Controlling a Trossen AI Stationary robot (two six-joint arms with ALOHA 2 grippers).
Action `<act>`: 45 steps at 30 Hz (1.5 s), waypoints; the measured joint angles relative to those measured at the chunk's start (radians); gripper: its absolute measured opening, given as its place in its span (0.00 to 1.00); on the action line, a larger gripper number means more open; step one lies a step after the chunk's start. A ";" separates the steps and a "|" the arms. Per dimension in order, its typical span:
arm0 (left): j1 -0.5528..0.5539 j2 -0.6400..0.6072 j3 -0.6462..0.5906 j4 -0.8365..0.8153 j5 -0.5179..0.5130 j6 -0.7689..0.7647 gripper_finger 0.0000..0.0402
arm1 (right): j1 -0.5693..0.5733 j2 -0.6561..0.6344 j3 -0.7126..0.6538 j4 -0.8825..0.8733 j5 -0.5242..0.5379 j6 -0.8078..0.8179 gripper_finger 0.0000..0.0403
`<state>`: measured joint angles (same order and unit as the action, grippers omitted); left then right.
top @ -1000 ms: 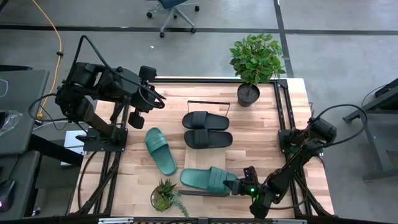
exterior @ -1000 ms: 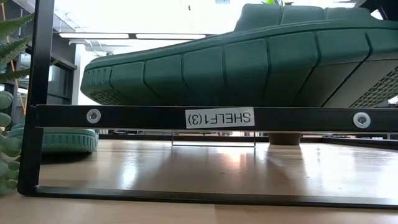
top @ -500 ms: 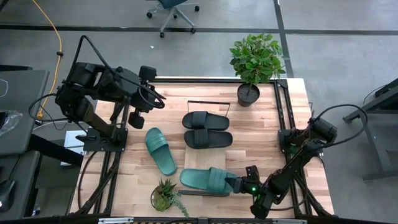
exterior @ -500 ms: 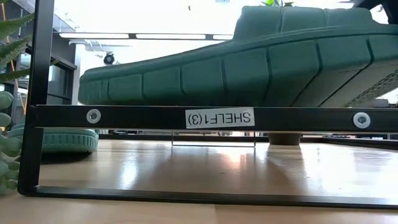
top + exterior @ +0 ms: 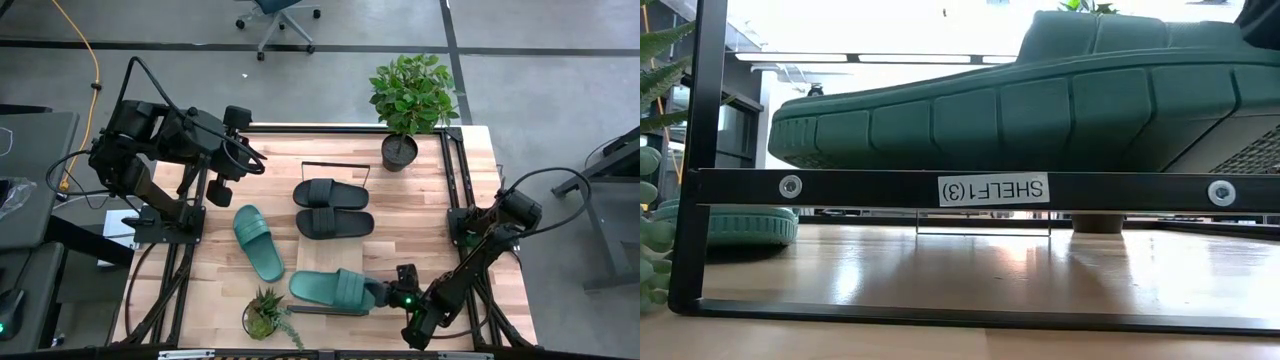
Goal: Pick and place slides into the shelf
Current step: Put the right green slides on the shelf, then put the green slides on the shelf
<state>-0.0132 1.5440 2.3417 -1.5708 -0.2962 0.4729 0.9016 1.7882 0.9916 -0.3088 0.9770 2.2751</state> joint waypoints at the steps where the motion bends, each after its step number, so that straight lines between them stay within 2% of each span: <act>1: 0.000 0.000 0.000 0.000 0.000 -0.001 0.17 | 0.000 0.000 0.000 -0.008 0.001 0.008 0.21; 10: 0.000 0.000 0.000 0.000 0.000 -0.006 0.17 | -0.010 0.000 0.000 -0.081 -0.074 0.039 0.21; 17: 0.000 0.000 0.000 0.000 0.000 -0.006 0.17 | -0.027 0.000 0.000 -0.093 -0.001 0.020 0.21; 21: 0.000 0.000 0.000 0.000 0.000 -0.006 0.17 | -0.043 0.000 0.000 -0.038 0.007 -0.040 0.21; 27: 0.000 0.000 0.000 0.000 0.000 -0.006 0.17 | -0.082 0.000 0.000 0.109 -0.065 -0.246 0.21; 29: 0.000 0.000 0.000 0.000 0.000 -0.006 0.17 | -0.085 0.000 0.000 0.111 -0.048 -0.257 0.21; 34: 0.000 0.000 0.000 0.000 0.000 -0.006 0.17 | -0.067 -0.012 0.000 0.042 0.094 -0.185 0.21; 36: 0.000 0.000 0.000 0.000 0.000 -0.006 0.17 | -0.063 -0.023 0.000 -0.003 0.108 -0.158 0.21; 40: 0.000 0.000 0.000 0.000 0.000 -0.005 0.17 | -0.063 -0.043 0.000 -0.037 0.092 -0.162 0.21; 45: 0.000 0.000 0.000 0.000 -0.010 -0.020 0.17 | -0.063 -0.043 0.000 -0.031 0.001 -0.163 0.21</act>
<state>-0.0128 1.5440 2.3417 -1.5711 -0.3059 0.4525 0.8383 1.7447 0.9916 -0.3393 0.9784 2.1120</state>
